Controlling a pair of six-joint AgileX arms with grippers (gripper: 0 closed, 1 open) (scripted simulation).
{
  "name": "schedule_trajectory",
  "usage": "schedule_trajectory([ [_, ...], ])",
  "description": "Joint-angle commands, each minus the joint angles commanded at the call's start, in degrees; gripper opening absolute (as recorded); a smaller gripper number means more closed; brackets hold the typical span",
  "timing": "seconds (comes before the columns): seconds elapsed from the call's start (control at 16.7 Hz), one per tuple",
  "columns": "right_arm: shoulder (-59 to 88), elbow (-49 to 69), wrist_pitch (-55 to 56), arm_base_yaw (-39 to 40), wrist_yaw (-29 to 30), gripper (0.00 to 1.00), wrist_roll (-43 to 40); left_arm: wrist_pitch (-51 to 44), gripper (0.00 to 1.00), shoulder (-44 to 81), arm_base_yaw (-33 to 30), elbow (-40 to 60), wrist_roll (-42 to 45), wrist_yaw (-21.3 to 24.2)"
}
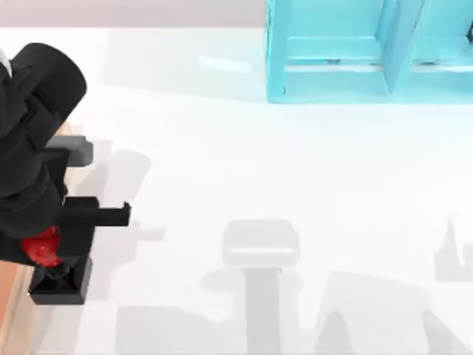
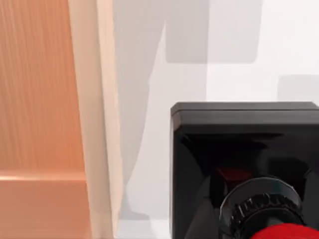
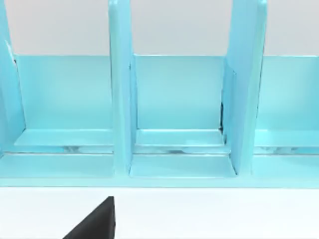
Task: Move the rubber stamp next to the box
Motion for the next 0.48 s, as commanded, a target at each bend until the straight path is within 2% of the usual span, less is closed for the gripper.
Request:
schedule_trajectory([
  [0.3,0.0,0.0,0.0,0.0,0.0,1.00,0.0,1.5,0.00,0.0,0.1,-1.4,0.0,0.0],
  [0.48,0.0,0.0,0.0,0.0,0.0,1.00,0.0,1.5,0.23,0.0,0.1,-1.4,0.0,0.0],
])
